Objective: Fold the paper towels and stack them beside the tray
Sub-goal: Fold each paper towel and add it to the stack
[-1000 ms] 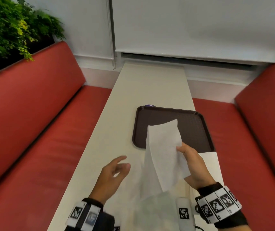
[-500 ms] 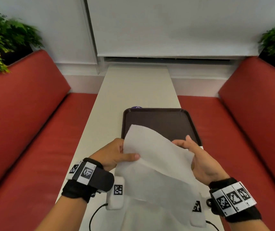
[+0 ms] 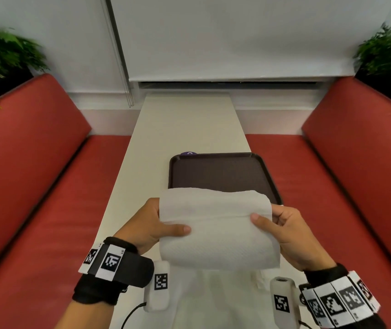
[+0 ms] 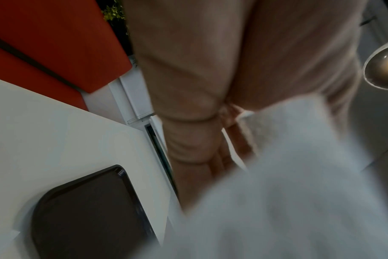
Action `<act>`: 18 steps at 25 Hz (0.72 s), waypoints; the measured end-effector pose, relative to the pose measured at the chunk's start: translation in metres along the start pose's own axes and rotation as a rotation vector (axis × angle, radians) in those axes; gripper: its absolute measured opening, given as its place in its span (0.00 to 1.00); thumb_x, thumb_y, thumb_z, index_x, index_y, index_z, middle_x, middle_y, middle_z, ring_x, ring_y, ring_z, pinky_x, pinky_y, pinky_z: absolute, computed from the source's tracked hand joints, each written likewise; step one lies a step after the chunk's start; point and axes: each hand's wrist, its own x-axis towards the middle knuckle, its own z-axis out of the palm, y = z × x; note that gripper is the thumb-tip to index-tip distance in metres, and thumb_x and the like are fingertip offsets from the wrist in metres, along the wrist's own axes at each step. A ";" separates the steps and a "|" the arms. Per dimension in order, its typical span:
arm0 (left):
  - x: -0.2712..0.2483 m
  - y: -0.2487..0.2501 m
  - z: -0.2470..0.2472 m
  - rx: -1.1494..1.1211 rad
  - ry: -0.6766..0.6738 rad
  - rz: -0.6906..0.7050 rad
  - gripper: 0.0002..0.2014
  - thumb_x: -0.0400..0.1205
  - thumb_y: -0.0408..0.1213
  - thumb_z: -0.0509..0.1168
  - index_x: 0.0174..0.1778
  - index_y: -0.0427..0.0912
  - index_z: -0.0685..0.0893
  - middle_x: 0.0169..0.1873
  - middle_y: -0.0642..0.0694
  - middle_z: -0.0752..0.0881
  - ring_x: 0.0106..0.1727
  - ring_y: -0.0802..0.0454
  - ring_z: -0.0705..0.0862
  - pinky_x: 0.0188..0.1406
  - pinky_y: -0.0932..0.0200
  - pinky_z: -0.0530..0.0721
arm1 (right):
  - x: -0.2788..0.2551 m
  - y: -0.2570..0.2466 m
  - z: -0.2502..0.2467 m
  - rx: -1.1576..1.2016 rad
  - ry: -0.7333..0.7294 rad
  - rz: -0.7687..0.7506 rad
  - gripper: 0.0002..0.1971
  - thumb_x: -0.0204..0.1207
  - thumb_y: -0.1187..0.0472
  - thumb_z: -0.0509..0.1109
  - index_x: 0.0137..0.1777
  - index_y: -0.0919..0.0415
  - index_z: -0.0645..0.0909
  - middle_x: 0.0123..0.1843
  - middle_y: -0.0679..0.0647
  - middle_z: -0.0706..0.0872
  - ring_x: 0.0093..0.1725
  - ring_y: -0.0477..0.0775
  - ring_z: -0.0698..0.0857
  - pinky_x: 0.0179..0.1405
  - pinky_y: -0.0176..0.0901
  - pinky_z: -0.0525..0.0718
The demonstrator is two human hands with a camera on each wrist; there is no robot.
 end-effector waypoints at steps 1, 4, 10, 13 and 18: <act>0.000 0.001 0.000 0.010 0.007 0.008 0.35 0.57 0.40 0.83 0.61 0.38 0.83 0.57 0.40 0.88 0.59 0.43 0.86 0.53 0.51 0.87 | 0.001 0.000 -0.001 0.006 0.008 -0.014 0.15 0.72 0.67 0.69 0.58 0.68 0.85 0.55 0.62 0.90 0.54 0.61 0.89 0.45 0.44 0.89; 0.000 0.001 0.000 0.008 0.069 0.033 0.29 0.62 0.40 0.81 0.57 0.34 0.85 0.54 0.38 0.89 0.57 0.42 0.87 0.50 0.52 0.87 | 0.001 0.004 -0.004 0.035 0.015 -0.036 0.18 0.65 0.56 0.79 0.54 0.64 0.88 0.54 0.62 0.90 0.53 0.61 0.90 0.43 0.44 0.88; 0.002 -0.001 0.011 -0.093 0.158 0.031 0.11 0.76 0.25 0.64 0.52 0.38 0.87 0.50 0.40 0.90 0.51 0.43 0.89 0.45 0.54 0.89 | -0.006 0.006 -0.014 0.014 0.026 -0.069 0.08 0.74 0.70 0.69 0.41 0.65 0.90 0.43 0.59 0.90 0.40 0.58 0.87 0.31 0.39 0.84; 0.003 -0.002 0.014 -0.149 0.168 -0.023 0.18 0.82 0.25 0.55 0.34 0.42 0.86 0.42 0.39 0.85 0.43 0.42 0.85 0.30 0.59 0.85 | -0.013 0.002 -0.015 0.016 0.073 -0.047 0.23 0.79 0.76 0.56 0.29 0.64 0.86 0.36 0.61 0.86 0.33 0.53 0.82 0.27 0.35 0.76; 0.009 -0.006 0.019 -0.271 0.141 -0.094 0.11 0.75 0.41 0.61 0.34 0.38 0.81 0.43 0.39 0.86 0.46 0.40 0.85 0.35 0.50 0.85 | -0.023 0.007 -0.022 0.071 0.201 0.009 0.16 0.79 0.66 0.63 0.34 0.73 0.86 0.30 0.58 0.87 0.25 0.47 0.83 0.21 0.32 0.77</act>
